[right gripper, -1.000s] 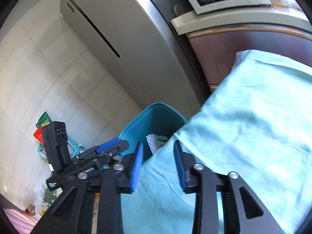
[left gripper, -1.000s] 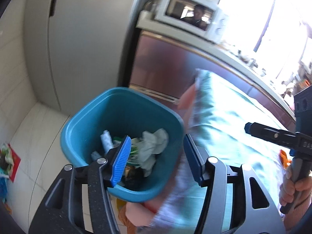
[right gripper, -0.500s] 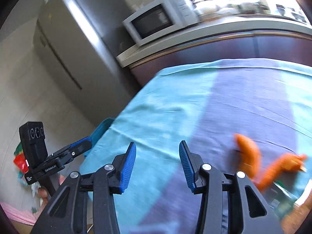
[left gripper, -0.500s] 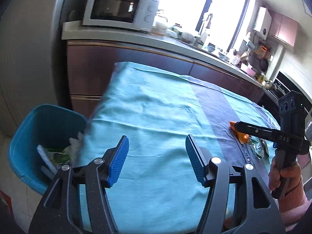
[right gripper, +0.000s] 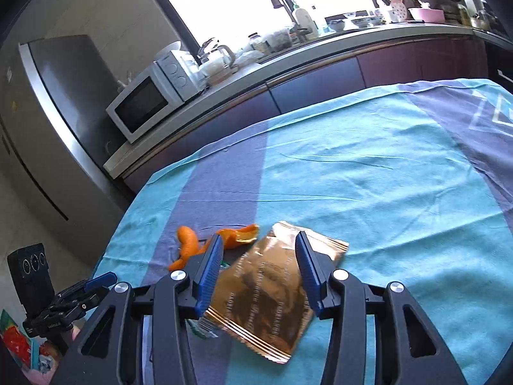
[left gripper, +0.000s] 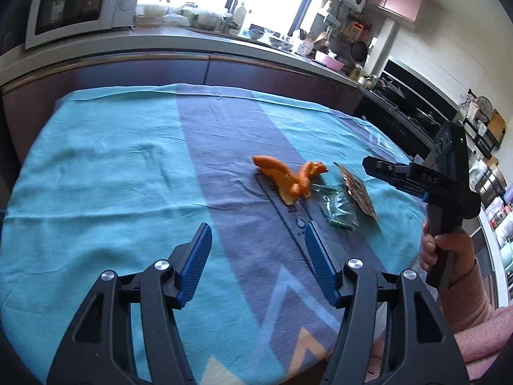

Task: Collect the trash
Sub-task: 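Grasp the clear green-strip packet with the left tool while the right tool grasps the gold foil bag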

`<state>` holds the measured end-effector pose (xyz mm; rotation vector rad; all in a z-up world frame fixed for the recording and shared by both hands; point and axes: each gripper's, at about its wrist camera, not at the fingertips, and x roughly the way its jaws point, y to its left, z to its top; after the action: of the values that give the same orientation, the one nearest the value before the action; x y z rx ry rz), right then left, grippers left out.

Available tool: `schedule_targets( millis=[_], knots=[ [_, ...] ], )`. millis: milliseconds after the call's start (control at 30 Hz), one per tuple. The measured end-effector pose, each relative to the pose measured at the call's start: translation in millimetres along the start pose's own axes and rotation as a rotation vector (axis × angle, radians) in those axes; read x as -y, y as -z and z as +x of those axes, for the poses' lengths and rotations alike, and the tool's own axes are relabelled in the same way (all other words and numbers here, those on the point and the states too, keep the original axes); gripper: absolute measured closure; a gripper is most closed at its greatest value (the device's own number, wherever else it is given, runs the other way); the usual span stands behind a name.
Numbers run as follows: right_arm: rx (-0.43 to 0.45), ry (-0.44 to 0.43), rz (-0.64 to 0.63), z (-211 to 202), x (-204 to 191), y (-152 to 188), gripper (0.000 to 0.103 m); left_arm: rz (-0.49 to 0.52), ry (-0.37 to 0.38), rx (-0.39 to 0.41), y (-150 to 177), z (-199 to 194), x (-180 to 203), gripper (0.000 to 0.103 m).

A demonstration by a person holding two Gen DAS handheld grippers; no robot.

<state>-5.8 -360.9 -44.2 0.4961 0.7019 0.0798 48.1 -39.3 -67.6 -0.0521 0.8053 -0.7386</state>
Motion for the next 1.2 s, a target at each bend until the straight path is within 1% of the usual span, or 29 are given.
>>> schedule_targets(
  millis=[133,167,300,400,533,600,667,733,767,833,867,900,1033,1100,1167,1200],
  knots=[
    [-0.012,0.006,0.038,-3.6,17.9,6.6,0.057,0.028,0.05,-0.048,-1.5,20.5,18.1,0.043],
    [-0.016,0.002,0.045,-3.9,20.5,8.5,0.055,0.035,0.064,-0.059,-2.3,25.2,22.8,0.043],
    [-0.029,-0.02,0.069,-7.0,28.2,14.8,0.052,0.064,0.096,-0.091,-5.2,41.2,40.6,0.043],
    [-0.043,-0.036,0.071,-3.7,26.9,18.1,0.05,0.067,0.117,-0.122,-8.3,53.9,49.4,0.043],
    [-0.062,-0.058,0.056,2.7,21.8,22.7,0.049,0.071,0.125,-0.159,-10.9,71.0,60.1,0.043],
    [-0.059,-0.066,0.048,3.3,18.3,23.9,0.044,0.069,0.126,-0.184,-12.0,80.2,64.2,0.044],
    [-0.063,-0.074,0.044,4.5,16.4,22.9,0.044,0.056,0.127,-0.206,-12.7,88.5,65.5,0.044],
    [-0.065,-0.081,0.039,5.9,14.3,23.5,0.044,0.058,0.126,-0.207,-14.2,91.6,67.3,0.045],
    [-0.066,-0.082,0.033,6.8,11.8,23.5,0.044,0.056,0.126,-0.207,-15.4,92.9,67.9,0.047],
    [-0.072,-0.083,0.021,9.3,8.6,23.3,0.047,0.047,0.131,-0.212,-16.2,94.3,69.1,0.054],
    [-0.074,-0.088,0.02,10.4,7.5,23.2,0.049,0.046,0.125,-0.212,-16.3,94.5,68.6,0.06],
    [-0.077,-0.093,0.02,11.7,6.8,23.2,0.052,0.044,0.12,-0.212,-16.7,95.7,68.7,0.063],
    [-0.087,-0.108,0.017,15.6,4.7,21.7,0.057,0.041,0.106,-0.198,-17.2,94.3,67.7,0.064],
    [-0.098,-0.121,0.017,17.2,3.7,22.7,0.063,0.04,0.108,-0.192,-16.8,91.3,66.4,0.065],
    [-0.102,-0.132,0.013,18.4,2.4,23.6,0.066,0.043,0.11,-0.181,-16.2,86.8,64.9,0.065],
    [-0.103,-0.141,0.014,18.4,1.9,24.2,0.07,0.046,0.106,-0.176,-15.6,84.3,64.4,0.065]
  ],
)
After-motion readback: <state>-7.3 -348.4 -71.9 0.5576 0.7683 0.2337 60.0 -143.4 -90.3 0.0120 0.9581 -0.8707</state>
